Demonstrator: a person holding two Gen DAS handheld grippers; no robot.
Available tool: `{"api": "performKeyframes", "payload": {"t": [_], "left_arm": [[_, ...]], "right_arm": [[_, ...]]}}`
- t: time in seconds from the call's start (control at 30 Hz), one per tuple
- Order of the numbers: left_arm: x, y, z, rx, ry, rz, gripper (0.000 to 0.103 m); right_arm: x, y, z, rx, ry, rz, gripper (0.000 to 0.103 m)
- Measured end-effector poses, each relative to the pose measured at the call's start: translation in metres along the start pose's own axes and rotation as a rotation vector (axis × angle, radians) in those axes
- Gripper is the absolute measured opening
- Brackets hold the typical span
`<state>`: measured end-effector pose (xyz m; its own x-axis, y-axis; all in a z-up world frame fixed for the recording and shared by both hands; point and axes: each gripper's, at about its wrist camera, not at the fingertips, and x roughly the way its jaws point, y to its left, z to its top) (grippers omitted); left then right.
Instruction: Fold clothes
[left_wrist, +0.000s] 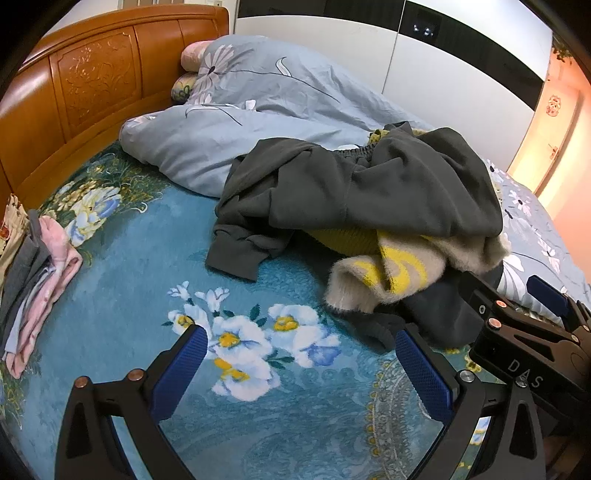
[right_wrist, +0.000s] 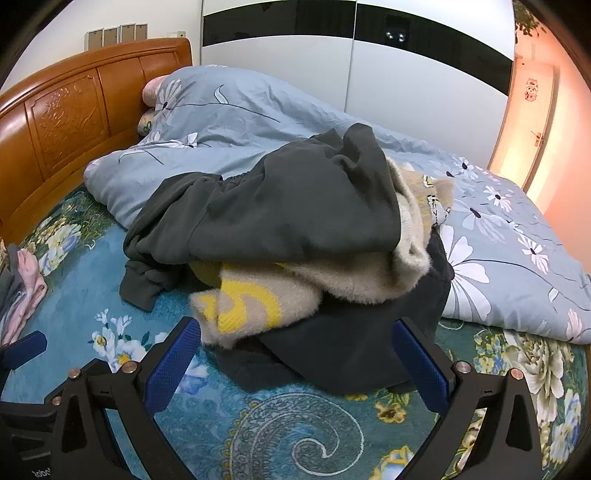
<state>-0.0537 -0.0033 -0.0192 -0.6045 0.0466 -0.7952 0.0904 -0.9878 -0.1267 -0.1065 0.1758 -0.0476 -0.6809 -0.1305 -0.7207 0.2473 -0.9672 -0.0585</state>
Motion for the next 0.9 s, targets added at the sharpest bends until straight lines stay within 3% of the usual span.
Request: {"api": "performKeyframes", "payload": {"t": [0.3,0.47,0.67,0.9], "left_arm": [[0.000,0.009,-0.002,-0.004,0.008,-0.014,0.103],[-0.012,0.026,-0.014,0.008,-0.015,-0.015,0.103],[-0.037,0.053,-0.028,0.016,-0.052,-0.013,0.103],[-0.051,0.073,-0.039,0.030,-0.056,0.026,0.103]], "right_arm": [[0.002,0.006,0.001,-0.014,0.006,0.011,0.103],[0.011,0.017,0.011,-0.100,-0.025,0.018,0.103],[0.059,0.041,0.038,-0.269,-0.010,-0.087,0.103],[0.113,0.099,0.028,-0.596,0.027,-0.171,0.103]]}}
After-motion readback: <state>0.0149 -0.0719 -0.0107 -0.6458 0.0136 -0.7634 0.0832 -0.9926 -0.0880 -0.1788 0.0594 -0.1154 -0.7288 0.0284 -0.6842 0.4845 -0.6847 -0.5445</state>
